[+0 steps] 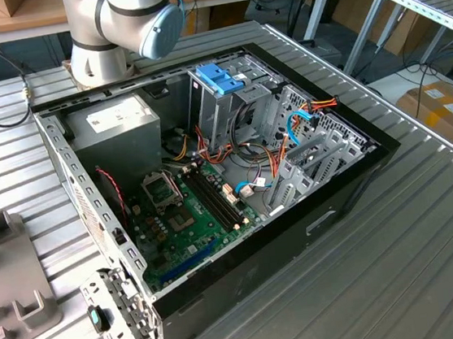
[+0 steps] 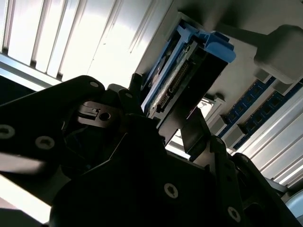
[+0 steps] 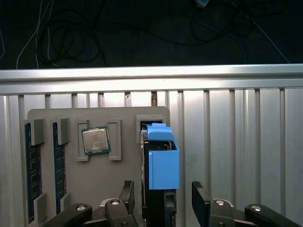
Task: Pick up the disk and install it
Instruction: 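Pick up the disk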
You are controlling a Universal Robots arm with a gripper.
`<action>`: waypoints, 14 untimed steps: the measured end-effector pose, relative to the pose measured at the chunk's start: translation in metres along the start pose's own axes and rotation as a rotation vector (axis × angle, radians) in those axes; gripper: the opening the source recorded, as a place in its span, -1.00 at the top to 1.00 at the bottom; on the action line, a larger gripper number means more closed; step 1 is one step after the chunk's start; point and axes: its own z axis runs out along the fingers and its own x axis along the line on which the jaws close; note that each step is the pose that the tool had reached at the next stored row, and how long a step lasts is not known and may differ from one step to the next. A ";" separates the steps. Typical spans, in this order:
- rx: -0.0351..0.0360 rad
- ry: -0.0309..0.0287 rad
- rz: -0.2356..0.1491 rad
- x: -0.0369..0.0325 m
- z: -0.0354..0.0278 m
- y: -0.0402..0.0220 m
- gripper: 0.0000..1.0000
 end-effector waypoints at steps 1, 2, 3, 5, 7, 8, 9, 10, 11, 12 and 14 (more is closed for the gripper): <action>0.0000 0.0000 0.000 -0.0002 0.0000 0.0000 -0.20; 0.0000 0.0000 0.000 -0.0004 0.0000 0.0000 -0.20; 0.0001 0.0000 0.000 -0.0005 0.0000 0.0000 -0.20; 0.0000 0.0000 0.000 -0.0009 0.0000 0.0000 -0.03; 0.0000 0.0000 0.000 -0.0016 0.0000 0.0000 -0.03; 0.0000 0.0000 0.000 -0.0018 0.0000 0.0000 -0.03; -0.0002 0.0001 0.000 -0.0015 -0.0001 0.0000 -0.03; -0.0001 0.0000 0.000 -0.0009 0.0000 0.0000 -0.03; 0.0000 0.0000 0.000 -0.0009 0.0000 0.0000 -0.03; 0.0000 0.0000 0.000 -0.0009 0.0000 0.0000 -0.03; 0.0000 0.0000 0.000 -0.0005 0.0000 0.0000 -0.03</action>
